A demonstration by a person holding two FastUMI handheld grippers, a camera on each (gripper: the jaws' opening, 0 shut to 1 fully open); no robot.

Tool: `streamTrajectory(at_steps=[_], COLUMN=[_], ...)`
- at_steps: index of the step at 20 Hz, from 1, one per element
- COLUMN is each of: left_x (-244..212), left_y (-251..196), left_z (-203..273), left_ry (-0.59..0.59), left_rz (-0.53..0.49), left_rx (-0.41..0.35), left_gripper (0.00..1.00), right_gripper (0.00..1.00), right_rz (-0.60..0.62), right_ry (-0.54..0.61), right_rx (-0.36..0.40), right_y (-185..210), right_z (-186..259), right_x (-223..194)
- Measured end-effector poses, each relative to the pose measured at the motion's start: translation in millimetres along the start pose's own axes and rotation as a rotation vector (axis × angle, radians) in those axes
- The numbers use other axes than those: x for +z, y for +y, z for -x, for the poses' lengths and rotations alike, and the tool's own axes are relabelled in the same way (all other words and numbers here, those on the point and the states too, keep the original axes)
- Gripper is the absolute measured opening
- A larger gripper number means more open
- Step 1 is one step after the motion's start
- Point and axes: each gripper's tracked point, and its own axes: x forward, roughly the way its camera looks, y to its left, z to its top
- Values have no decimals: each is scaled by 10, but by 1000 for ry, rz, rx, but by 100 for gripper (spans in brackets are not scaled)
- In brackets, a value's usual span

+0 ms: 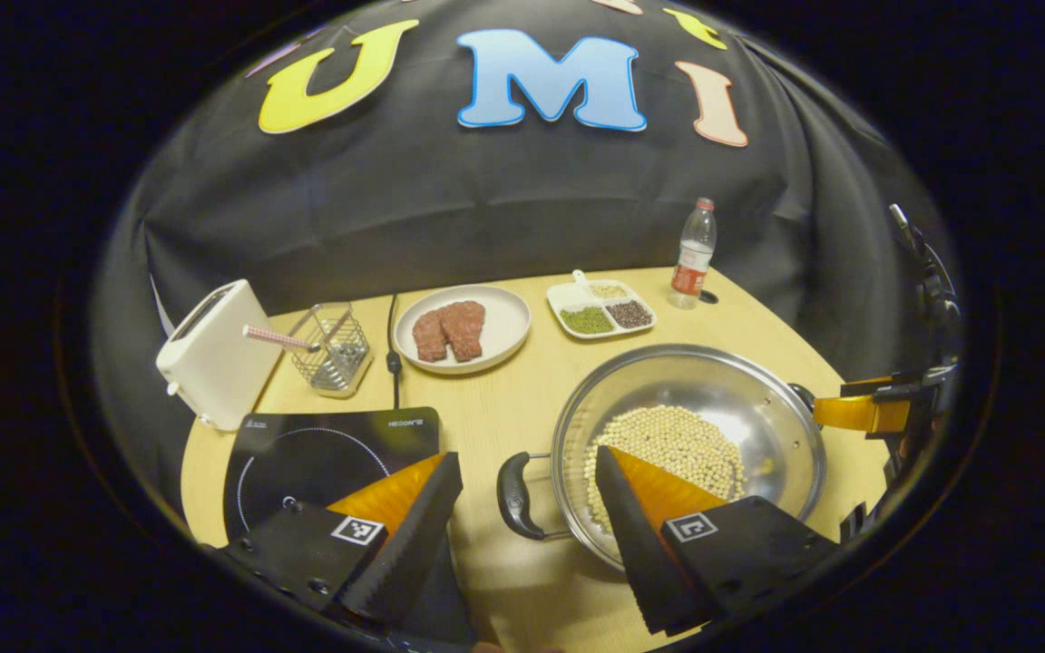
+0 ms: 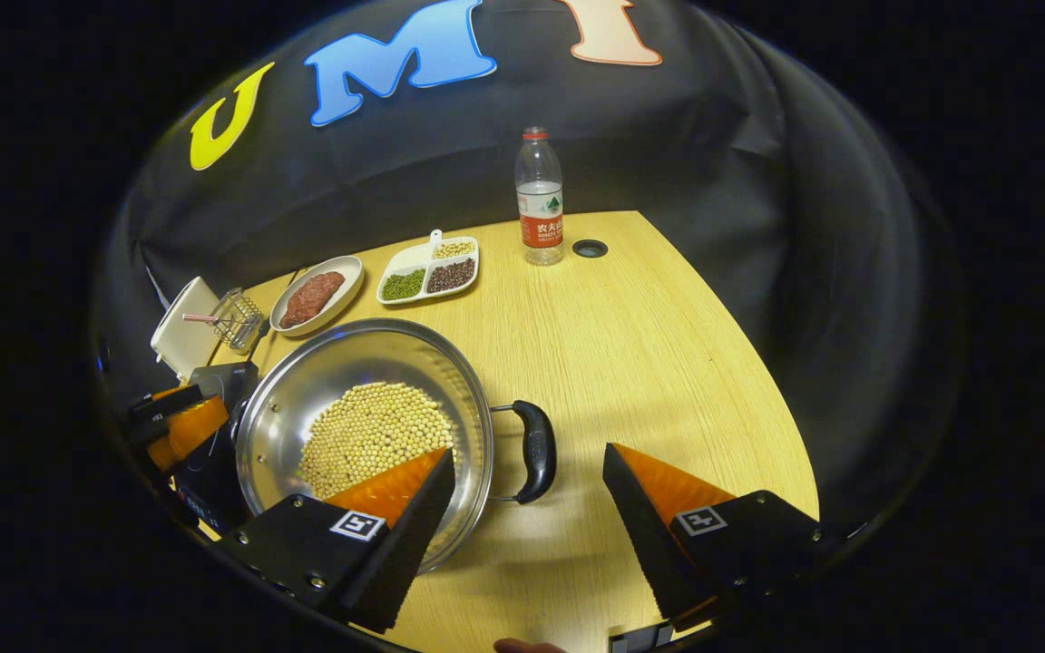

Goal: First push the handle of the pot to place it horizontally, then grasp the pot with both hands and set it on the induction cooktop.

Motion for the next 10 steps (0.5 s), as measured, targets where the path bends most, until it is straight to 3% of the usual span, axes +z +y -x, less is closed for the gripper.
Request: streamTrajectory(at_steps=[10], left_x=[-344], left_y=[19], left_z=[-512], left_ry=[100], left_rz=[-9], left_rx=[5], left_gripper=[97], right_gripper=[100], right_rz=[1], right_ry=[71], right_rx=[-57], right_y=[61], right_z=[-406], right_x=[-178])
